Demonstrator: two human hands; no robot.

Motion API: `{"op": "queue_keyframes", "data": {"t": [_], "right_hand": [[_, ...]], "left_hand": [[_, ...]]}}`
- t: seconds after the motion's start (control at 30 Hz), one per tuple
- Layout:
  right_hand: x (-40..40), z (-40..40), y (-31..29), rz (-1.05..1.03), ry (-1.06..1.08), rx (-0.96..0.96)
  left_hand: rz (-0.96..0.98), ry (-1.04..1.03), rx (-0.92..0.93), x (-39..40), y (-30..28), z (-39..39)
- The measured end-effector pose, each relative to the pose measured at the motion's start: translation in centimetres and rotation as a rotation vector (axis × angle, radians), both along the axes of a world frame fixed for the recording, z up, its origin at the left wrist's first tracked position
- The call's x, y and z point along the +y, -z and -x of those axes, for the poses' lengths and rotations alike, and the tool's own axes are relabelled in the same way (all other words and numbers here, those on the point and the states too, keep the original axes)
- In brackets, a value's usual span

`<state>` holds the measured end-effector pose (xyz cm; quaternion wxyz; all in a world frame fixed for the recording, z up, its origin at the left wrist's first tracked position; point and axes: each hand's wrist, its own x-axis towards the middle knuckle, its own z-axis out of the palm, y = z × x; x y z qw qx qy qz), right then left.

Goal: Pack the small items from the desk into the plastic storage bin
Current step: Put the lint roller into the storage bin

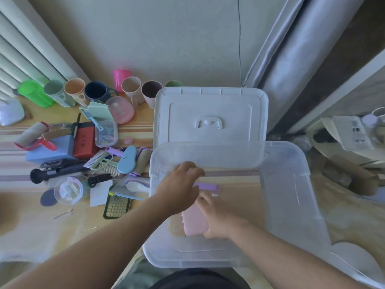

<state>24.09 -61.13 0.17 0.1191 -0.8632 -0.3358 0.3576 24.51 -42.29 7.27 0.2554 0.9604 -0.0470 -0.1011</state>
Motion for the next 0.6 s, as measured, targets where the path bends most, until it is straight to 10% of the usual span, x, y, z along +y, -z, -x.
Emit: {"op": "queue_keyframes", "data": {"t": [0.1, 0.33, 0.6], "right_hand": [[1.6, 0.3, 1.1, 0.055, -0.022, 0.069], [1.2, 0.1, 1.9, -0.078, 0.047, 0.211], [1.5, 0.0, 0.1, -0.004, -0.026, -0.109]], "left_hand": [[-0.226, 0.153, -0.254, 0.6, -1.8, 0.4], [-0.411, 0.213, -0.166, 4.2, -1.9, 3.3], [-0.556, 0.412, -0.04, 4.3, -1.9, 6.4]]}}
